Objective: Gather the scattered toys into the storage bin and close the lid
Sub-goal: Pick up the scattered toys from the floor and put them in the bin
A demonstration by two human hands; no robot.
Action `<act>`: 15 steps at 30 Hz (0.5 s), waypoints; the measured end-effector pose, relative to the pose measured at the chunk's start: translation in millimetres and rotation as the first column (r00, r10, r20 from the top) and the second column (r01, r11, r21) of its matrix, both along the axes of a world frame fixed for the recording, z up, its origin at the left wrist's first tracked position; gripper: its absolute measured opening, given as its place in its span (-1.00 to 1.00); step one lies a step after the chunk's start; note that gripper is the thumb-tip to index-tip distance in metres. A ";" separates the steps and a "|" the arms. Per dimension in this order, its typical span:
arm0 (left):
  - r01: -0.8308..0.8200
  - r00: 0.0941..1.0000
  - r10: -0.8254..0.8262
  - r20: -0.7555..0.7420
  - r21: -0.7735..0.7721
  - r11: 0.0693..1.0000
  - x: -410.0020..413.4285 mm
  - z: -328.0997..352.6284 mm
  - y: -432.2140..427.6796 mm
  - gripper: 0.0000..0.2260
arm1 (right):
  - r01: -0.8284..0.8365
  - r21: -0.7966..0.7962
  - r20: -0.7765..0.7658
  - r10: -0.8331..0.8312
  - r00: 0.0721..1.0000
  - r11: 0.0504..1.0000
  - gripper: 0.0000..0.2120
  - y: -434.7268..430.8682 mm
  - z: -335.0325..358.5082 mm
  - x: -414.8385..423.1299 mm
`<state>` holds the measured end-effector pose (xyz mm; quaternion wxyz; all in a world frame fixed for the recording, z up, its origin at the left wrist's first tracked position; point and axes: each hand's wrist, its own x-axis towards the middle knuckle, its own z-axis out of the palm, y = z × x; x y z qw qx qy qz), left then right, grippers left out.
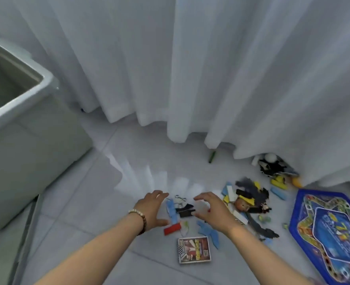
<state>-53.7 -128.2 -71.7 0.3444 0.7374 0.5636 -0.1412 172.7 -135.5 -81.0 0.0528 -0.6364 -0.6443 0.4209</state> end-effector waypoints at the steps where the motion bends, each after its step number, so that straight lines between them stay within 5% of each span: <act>1: 0.025 1.000 -0.025 -0.001 0.004 1.000 3.6 -9.5 -1.1 -0.16 | -0.050 0.004 0.022 0.050 0.999 0.999 -0.57 1.3 -8.0 -2.7; 5: 0.095 0.994 -0.098 0.049 0.061 0.994 13.2 -37.3 -1.7 -0.14 | -0.166 0.024 0.106 0.163 0.981 0.986 -0.57 7.8 -29.9 -13.3; 15: -0.026 0.980 -0.014 0.198 0.195 0.980 36.1 -51.1 5.3 -0.69 | -0.256 0.142 0.213 0.223 0.951 0.956 -0.69 3.4 -47.9 -12.8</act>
